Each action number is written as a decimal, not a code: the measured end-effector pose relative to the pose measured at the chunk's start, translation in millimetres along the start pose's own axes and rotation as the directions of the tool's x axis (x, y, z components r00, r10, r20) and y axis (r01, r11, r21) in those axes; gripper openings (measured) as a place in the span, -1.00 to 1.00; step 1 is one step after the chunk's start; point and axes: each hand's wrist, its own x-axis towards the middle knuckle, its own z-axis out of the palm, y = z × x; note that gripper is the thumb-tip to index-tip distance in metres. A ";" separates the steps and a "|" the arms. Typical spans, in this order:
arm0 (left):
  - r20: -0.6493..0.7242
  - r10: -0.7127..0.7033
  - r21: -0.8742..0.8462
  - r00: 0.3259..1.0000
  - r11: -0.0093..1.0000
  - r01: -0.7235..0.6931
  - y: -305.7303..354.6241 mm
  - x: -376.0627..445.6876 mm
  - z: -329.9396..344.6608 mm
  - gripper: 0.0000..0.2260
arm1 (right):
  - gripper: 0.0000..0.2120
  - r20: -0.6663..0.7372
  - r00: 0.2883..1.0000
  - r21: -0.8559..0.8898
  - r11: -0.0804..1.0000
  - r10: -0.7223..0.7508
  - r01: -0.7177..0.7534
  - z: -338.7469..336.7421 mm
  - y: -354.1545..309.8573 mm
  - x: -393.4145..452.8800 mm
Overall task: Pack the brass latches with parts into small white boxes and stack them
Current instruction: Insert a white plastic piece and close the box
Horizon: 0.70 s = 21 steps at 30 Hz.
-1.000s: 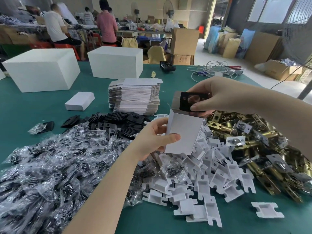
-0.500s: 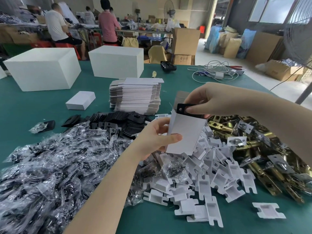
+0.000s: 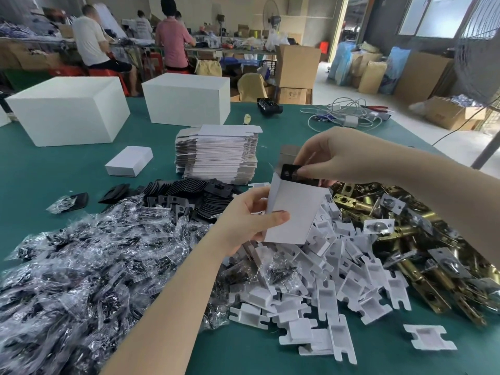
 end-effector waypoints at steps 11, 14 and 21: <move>0.119 -0.059 -0.141 0.991 0.987 0.076 9.1 -2.6 -1.6 -0.53 | -0.89 -0.048 0.998 0.116 0.993 0.043 -0.037 -4.3 1.4 5.8; 0.117 -0.060 -0.142 0.991 0.987 0.076 7.6 -1.3 -1.4 -0.50 | -0.88 0.067 0.995 0.047 0.996 0.069 -0.073 -2.8 0.7 6.4; 0.089 -0.075 -0.130 0.993 0.988 0.086 4.5 0.5 -2.6 -0.52 | -0.89 0.081 0.995 0.006 0.999 0.053 -0.054 -2.6 2.6 5.7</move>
